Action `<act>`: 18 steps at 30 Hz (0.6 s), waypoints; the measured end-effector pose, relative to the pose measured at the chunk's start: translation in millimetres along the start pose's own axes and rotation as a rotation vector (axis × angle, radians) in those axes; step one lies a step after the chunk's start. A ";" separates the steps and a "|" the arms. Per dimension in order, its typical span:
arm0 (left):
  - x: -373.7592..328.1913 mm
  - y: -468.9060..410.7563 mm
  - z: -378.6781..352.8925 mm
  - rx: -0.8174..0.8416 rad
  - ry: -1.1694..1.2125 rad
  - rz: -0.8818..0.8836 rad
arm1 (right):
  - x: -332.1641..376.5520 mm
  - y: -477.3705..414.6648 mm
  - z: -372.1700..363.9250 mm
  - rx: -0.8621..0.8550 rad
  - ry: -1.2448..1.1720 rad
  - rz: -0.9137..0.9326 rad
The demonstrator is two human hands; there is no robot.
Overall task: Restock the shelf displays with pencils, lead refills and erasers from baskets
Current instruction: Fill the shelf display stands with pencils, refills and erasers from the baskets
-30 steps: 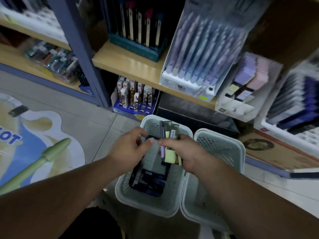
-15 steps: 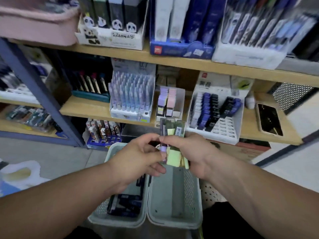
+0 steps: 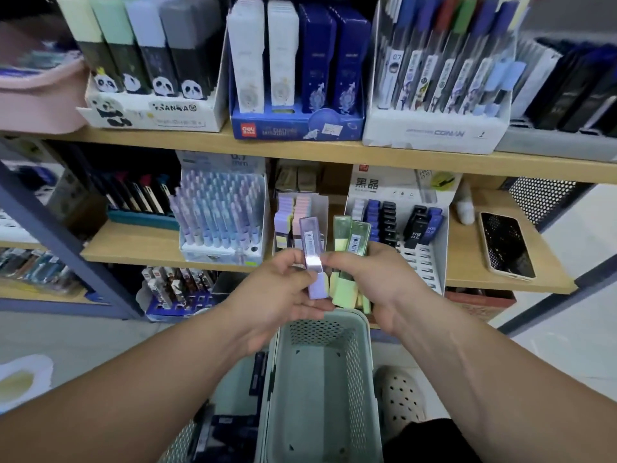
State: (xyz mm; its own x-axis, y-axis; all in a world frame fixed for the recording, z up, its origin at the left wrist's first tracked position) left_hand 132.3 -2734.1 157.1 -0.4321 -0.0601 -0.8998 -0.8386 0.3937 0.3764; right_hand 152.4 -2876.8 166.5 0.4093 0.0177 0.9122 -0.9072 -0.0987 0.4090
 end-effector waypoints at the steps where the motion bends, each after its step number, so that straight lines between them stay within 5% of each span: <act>1: -2.2 -6.7 3.4 0.006 -0.013 0.006 | 2.3 -5.0 2.8 -0.012 0.008 0.011; 11: -16.3 -28.9 24.2 0.160 -0.114 0.009 | -3.9 -33.8 24.0 -0.098 -0.162 -0.048; 18: -41.4 -14.7 40.2 0.206 -0.204 -0.182 | -1.6 -41.2 7.1 -0.093 -0.195 -0.073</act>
State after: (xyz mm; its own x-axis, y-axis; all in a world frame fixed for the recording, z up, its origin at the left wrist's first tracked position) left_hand 175.8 -2700.5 180.0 -0.1884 0.0301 -0.9816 -0.8023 0.5717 0.1715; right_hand 189.9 -2879.8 148.1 0.4773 -0.1719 0.8618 -0.8757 -0.0115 0.4827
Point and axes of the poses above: each hand's wrist, its own y-axis away from the middle knuckle, its own z-axis out of the back of the hand, x = y × z, the point moved 8 cm from there along -y, towards the middle knuckle, and after that the axes turned 9 degrees about x, right-handed, at the moved point
